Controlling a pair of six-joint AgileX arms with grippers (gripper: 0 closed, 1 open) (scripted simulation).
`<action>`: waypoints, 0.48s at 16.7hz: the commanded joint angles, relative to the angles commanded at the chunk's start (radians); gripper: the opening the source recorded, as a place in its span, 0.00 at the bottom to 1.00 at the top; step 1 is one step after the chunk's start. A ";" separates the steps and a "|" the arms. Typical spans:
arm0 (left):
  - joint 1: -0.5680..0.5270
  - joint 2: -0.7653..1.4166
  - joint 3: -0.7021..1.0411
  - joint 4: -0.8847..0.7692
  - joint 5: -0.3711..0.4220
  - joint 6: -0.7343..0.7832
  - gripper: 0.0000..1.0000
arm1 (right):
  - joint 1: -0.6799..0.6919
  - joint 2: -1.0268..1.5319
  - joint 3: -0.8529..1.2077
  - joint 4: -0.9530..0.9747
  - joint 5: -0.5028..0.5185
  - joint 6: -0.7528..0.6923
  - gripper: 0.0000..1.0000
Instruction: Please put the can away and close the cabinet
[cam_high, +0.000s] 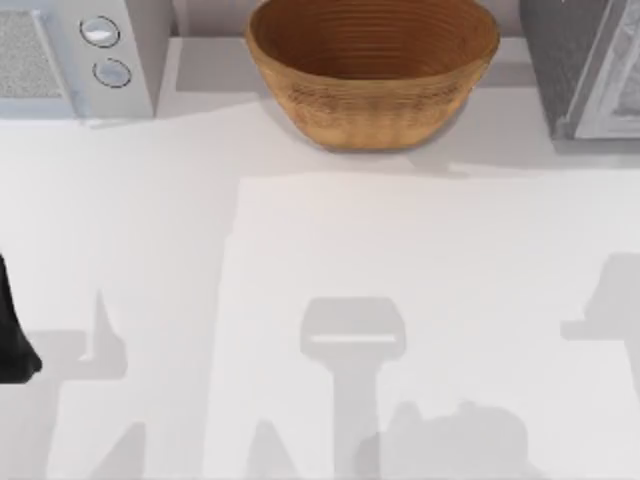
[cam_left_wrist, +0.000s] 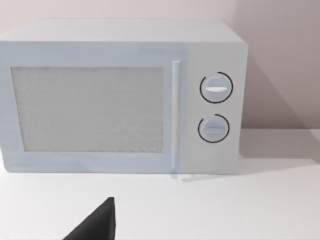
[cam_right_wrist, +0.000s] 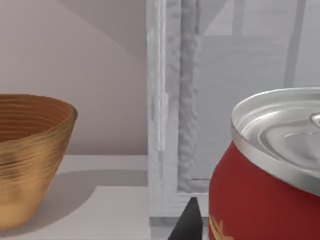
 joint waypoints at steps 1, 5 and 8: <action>0.000 0.000 0.000 0.000 0.000 0.000 1.00 | -0.035 -0.071 -0.030 -0.040 -0.036 -0.001 0.00; 0.000 0.000 0.000 0.000 0.000 0.000 1.00 | -0.142 -0.287 -0.122 -0.164 -0.147 -0.002 0.00; 0.000 0.000 0.000 0.000 0.000 0.000 1.00 | -0.176 -0.354 -0.151 -0.203 -0.182 -0.003 0.00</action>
